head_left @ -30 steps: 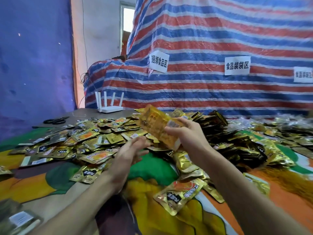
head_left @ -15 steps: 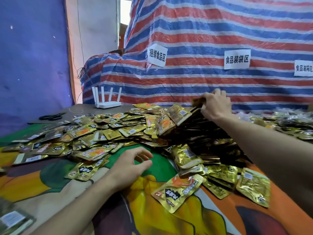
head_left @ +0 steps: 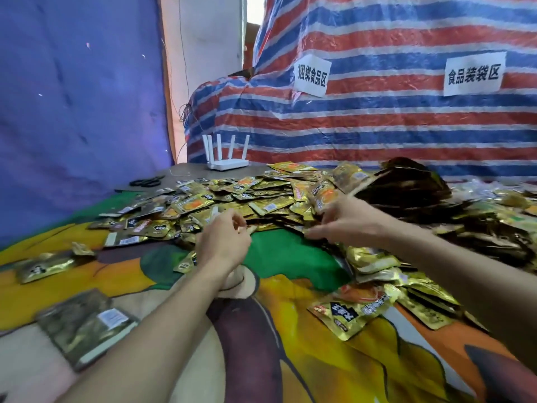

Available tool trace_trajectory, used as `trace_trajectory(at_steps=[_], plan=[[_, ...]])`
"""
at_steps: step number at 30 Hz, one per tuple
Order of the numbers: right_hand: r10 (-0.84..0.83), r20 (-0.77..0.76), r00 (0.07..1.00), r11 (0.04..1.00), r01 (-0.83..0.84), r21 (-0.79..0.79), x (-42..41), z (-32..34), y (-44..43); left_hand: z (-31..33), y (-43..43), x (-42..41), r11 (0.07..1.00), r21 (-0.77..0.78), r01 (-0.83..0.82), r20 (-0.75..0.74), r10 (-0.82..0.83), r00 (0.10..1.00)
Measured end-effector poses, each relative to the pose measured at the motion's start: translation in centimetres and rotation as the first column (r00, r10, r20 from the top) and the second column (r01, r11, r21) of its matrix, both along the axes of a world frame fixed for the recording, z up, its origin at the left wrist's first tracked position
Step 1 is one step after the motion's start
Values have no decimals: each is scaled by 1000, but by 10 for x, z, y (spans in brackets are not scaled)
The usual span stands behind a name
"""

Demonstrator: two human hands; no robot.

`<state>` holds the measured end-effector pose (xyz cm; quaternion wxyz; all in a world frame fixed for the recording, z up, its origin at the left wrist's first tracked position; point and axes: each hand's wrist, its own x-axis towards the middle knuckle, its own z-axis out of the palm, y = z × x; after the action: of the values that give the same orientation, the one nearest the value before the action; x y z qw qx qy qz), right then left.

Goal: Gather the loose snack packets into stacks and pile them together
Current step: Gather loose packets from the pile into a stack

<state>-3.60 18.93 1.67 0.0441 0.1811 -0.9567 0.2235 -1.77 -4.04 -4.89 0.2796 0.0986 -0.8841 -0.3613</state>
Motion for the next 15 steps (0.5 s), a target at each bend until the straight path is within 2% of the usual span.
trace_trajectory(at_steps=[1,2,3,5,9,12,15], plan=[[-10,151,988,996,-3,90,6,-11,-11,0,-7,-1,996,-47,-75,41,77,996],[-31,232,972,986,-8,169,10,-22,-20,-1,-13,-1,988,-88,-130,96,138,986],[-39,250,967,976,-16,216,13,-31,-27,-2,-18,-1,979,-123,-162,159,180,971],[-12,218,976,973,-39,228,16,-39,-34,-5,-26,0,969,-176,-172,278,216,936],[41,298,954,954,-126,271,17,-29,-42,-11,-32,-4,967,-225,-121,437,211,875],[66,291,955,946,-152,285,14,-25,-50,-8,-25,-8,915,-386,-121,431,294,853],[129,236,963,975,-166,145,5,-22,-59,9,-23,-16,808,-589,-18,418,324,849]])
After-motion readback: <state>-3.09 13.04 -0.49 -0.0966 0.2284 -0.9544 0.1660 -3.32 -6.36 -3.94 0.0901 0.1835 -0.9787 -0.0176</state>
